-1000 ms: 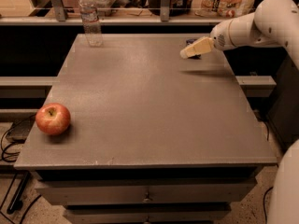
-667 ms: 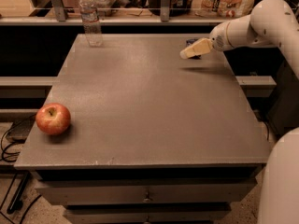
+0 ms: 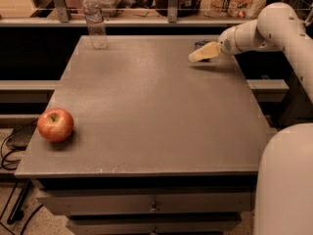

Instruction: Move rxbar blueberry near apple

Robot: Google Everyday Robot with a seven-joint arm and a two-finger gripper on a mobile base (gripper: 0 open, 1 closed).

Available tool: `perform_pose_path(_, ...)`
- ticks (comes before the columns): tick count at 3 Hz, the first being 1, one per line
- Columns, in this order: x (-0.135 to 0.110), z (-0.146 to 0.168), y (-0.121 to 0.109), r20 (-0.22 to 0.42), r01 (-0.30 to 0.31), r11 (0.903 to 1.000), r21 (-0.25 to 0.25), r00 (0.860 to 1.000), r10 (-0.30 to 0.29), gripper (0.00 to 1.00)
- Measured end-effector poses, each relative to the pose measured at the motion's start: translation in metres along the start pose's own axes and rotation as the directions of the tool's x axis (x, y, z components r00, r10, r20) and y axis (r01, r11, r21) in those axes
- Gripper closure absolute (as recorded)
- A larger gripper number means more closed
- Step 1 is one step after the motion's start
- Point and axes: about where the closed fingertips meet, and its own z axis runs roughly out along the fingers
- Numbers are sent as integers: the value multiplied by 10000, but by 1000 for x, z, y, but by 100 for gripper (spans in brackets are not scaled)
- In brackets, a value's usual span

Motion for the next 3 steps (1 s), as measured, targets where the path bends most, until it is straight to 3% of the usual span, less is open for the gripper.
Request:
perform_pose_path(1, 3, 11, -2, -74, -121, 9999, -106, 9999, 120, 0)
perform_pose_path(2, 5, 19, -1, -129, -182, 9995, -242, 9998, 179, 16)
perform_pose_path(3, 8, 23, -1, -174, -256, 9991, -335, 9995, 251, 39)
